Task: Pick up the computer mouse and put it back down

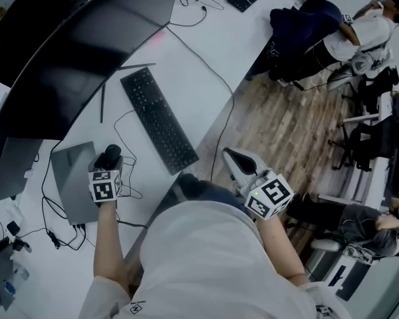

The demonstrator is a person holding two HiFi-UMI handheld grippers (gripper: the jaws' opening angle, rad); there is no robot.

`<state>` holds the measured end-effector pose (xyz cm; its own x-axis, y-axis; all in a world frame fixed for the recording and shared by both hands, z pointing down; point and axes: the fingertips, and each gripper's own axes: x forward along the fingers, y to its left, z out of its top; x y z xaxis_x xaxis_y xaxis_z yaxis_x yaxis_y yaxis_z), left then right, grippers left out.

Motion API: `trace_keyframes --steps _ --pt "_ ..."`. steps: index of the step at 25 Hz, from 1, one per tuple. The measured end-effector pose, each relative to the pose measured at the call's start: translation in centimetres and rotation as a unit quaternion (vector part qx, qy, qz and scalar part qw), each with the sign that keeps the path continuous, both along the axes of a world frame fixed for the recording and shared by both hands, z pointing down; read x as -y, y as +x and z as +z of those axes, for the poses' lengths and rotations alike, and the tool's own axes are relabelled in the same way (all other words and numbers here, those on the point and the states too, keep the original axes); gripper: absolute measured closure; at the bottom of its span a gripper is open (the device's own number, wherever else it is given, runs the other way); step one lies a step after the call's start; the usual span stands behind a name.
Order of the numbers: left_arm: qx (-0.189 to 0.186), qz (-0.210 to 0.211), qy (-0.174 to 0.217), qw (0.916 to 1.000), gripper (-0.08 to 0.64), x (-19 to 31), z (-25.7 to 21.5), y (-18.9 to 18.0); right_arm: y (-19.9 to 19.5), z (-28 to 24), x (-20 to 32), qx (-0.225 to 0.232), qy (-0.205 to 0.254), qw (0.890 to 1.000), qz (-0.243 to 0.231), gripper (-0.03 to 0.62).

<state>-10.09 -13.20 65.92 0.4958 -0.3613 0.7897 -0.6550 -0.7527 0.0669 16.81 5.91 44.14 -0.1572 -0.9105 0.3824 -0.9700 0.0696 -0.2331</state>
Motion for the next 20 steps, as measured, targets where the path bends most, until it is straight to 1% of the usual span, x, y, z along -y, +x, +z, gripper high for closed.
trace_keyframes --steps 10,20 --pt "0.02 0.012 -0.021 0.9995 0.27 0.6 3.0 1.1 1.2 0.0 -2.9 -0.007 -0.008 0.999 0.049 0.589" --pt "0.044 0.023 -0.03 0.9983 0.27 0.6 4.9 1.4 1.5 0.1 -4.2 -0.006 -0.012 0.997 0.073 0.589"
